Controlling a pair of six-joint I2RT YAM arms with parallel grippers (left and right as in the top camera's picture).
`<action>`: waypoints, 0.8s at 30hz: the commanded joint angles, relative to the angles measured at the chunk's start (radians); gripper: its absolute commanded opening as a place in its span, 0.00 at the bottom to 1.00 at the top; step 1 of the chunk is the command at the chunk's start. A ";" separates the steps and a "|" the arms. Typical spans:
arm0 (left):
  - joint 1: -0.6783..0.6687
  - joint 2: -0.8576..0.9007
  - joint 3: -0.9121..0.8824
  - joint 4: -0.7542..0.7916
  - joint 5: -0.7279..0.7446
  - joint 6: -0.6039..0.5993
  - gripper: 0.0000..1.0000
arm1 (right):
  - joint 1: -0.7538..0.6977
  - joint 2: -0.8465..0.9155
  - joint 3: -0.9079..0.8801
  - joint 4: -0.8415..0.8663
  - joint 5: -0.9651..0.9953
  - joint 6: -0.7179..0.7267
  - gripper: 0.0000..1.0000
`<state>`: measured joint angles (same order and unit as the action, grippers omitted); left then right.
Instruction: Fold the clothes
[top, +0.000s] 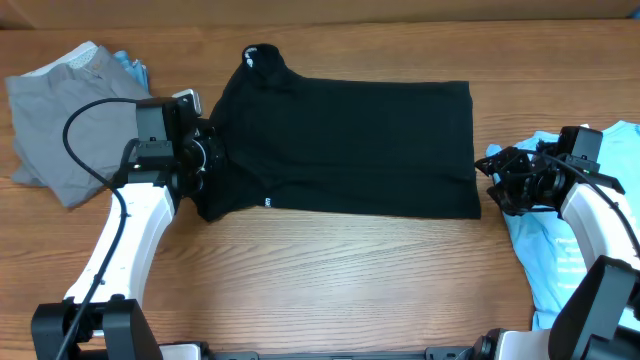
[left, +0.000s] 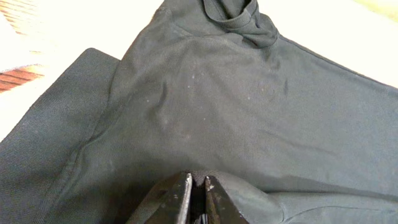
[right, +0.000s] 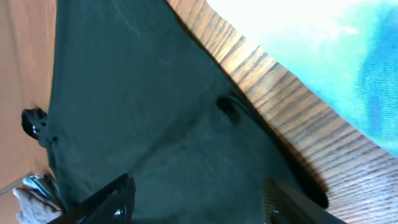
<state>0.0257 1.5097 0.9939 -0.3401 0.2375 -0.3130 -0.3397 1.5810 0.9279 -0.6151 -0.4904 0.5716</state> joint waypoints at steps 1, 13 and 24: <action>-0.008 0.007 0.023 0.005 -0.008 -0.009 0.19 | 0.003 0.000 0.022 -0.006 -0.002 -0.025 0.69; -0.008 0.007 0.023 -0.034 0.075 0.048 0.64 | 0.003 0.000 0.022 -0.034 -0.001 -0.056 0.71; -0.185 0.009 0.005 -0.216 0.013 0.258 0.37 | 0.003 0.000 0.022 -0.049 -0.001 -0.075 0.72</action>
<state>-0.0994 1.5097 0.9966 -0.5541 0.3092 -0.1417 -0.3397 1.5810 0.9279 -0.6674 -0.4904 0.5133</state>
